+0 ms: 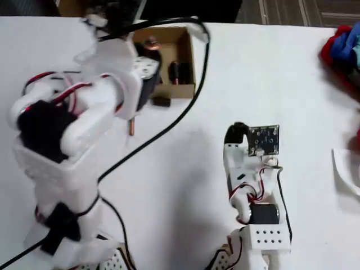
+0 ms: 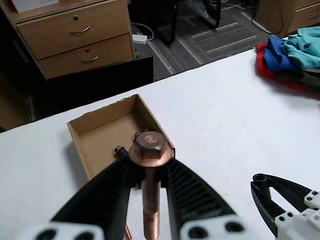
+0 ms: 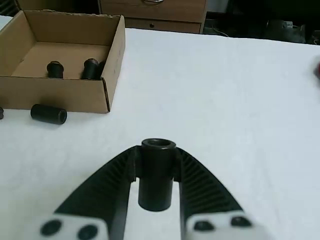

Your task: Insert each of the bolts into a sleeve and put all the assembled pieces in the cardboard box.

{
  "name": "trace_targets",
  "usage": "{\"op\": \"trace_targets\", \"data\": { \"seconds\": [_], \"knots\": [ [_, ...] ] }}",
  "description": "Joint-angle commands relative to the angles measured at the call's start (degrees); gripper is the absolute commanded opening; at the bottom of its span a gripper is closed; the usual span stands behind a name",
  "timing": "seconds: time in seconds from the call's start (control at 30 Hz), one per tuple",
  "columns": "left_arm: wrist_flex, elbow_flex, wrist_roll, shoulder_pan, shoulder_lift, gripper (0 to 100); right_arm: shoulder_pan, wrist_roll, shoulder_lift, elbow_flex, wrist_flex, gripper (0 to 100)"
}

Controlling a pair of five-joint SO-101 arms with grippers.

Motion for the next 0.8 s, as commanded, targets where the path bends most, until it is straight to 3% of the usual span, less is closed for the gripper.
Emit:
{"op": "trace_targets", "data": {
  "seconds": [0.0, 0.13, 0.23, 0.4, 0.57, 0.77],
  "knots": [
    [-8.09, 18.59, 2.37, -3.16, -8.09, 3, -0.57, 0.44, -1.01, -0.35, -1.36, 2.0],
    [-25.93, 44.09, 1.67, -1.41, -18.73, 3, -0.57, 0.44, -1.01, -0.35, -1.36, 2.0],
    [-42.20, 60.26, -2.99, 2.20, -24.44, 3, -0.66, 0.44, -1.01, -0.26, -1.71, 2.3],
    [-68.48, 74.95, -7.21, 3.08, -25.93, 3, -3.91, 0.88, -1.01, 0.44, -3.38, 2.4],
    [-77.89, 81.89, -7.65, 7.12, -25.93, 3, -7.25, 0.88, -1.01, 4.66, -10.59, 2.4],
    [-80.00, 87.34, -13.27, 12.04, -26.37, 3, -9.19, 0.97, -1.36, 7.56, -15.25, 2.4]
  ]
}}
